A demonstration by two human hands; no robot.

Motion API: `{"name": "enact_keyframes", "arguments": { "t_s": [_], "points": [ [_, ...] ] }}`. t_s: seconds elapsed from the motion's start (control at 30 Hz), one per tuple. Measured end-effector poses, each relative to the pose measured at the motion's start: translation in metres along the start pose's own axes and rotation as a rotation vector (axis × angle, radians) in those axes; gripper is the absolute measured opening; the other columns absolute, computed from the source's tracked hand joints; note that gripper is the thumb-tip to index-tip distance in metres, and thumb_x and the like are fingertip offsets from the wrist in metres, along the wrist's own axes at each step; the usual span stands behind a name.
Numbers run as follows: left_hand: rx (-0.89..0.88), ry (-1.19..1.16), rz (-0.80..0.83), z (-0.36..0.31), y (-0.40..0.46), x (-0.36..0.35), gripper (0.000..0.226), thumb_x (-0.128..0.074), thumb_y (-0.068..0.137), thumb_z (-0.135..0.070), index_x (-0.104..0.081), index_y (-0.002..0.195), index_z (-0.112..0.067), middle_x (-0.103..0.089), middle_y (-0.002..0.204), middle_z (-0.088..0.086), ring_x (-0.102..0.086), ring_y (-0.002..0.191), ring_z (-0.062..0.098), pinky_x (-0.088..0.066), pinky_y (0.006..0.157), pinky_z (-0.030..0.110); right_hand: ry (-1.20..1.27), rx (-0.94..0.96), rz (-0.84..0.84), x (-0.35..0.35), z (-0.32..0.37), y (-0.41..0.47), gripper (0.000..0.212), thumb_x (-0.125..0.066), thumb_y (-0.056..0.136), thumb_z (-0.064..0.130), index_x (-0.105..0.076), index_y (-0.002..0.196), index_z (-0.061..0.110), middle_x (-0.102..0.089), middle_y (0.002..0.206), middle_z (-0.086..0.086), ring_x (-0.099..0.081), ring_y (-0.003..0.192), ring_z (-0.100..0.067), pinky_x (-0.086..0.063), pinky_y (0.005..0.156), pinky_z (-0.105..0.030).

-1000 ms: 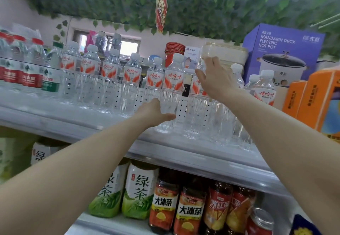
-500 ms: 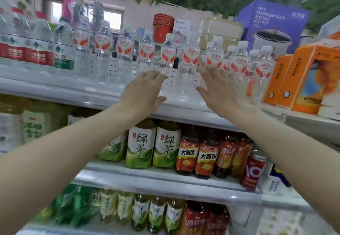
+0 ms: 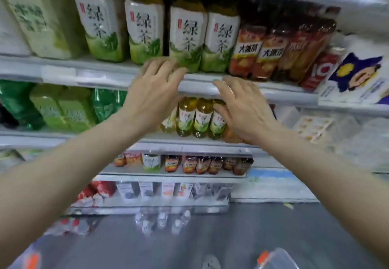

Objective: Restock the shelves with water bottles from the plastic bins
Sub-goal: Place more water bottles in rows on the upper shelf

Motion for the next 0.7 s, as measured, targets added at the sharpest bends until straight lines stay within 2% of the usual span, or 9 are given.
{"name": "enact_keyframes", "arguments": {
  "t_s": [0.17,0.37,0.5,0.6,0.7],
  "points": [
    [0.073,-0.107,0.199,-0.016,-0.082,-0.077,0.06,-0.071,0.082,-0.03,-0.049,0.134,-0.009,-0.048,0.139,0.014,-0.043,0.126,0.037,-0.04,0.1,0.05,0.062,0.044,0.194,-0.098,0.046,-0.066,0.053,-0.045,0.097,0.038,-0.045,0.14,0.006,-0.052,0.134,-0.018,-0.05,0.119,-0.038,-0.038,0.099,-0.048],
    [0.153,-0.241,0.402,-0.056,-0.186,-0.19,0.059,-0.073,0.08,-0.028,-0.052,0.132,-0.007,-0.051,0.136,0.016,-0.049,0.119,0.039,-0.042,0.099,0.047,0.21,-0.014,0.367,-0.221,0.091,-0.156,0.054,-0.046,0.095,0.038,-0.048,0.139,0.008,-0.055,0.13,-0.016,-0.052,0.115,-0.035,-0.04,0.098,-0.046],
    [0.238,-0.326,0.503,-0.098,-0.27,-0.271,0.06,-0.074,0.077,-0.026,-0.054,0.13,-0.006,-0.055,0.131,0.015,-0.053,0.115,0.037,-0.041,0.098,0.044,0.298,-0.013,0.485,-0.302,0.114,-0.224,0.05,-0.051,0.093,0.034,-0.049,0.136,0.007,-0.056,0.124,-0.015,-0.055,0.108,-0.035,-0.042,0.091,-0.044],
    [0.326,-0.371,0.609,-0.13,-0.343,-0.336,0.064,-0.079,0.073,-0.025,-0.052,0.128,-0.009,-0.057,0.128,0.014,-0.056,0.112,0.036,-0.049,0.091,0.045,0.373,-0.01,0.527,-0.372,0.129,-0.274,0.048,-0.05,0.094,0.032,-0.05,0.133,0.005,-0.058,0.122,-0.016,-0.057,0.105,-0.035,-0.046,0.087,-0.045],
    [0.42,-0.399,0.786,-0.161,-0.416,-0.399,0.07,-0.081,0.072,-0.026,-0.045,0.131,-0.013,-0.054,0.131,0.012,-0.056,0.113,0.038,-0.053,0.087,0.048,0.426,-0.019,0.599,-0.447,0.146,-0.326,0.049,-0.047,0.093,0.031,-0.047,0.134,0.005,-0.058,0.121,-0.017,-0.058,0.103,-0.037,-0.048,0.085,-0.045]
  ]
}}
Point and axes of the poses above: each hand's wrist, its own y-axis towards the middle knuckle, its own x-axis out of the back of the hand, z = x × y, the point moved 1 cm from there along y, towards the middle knuckle
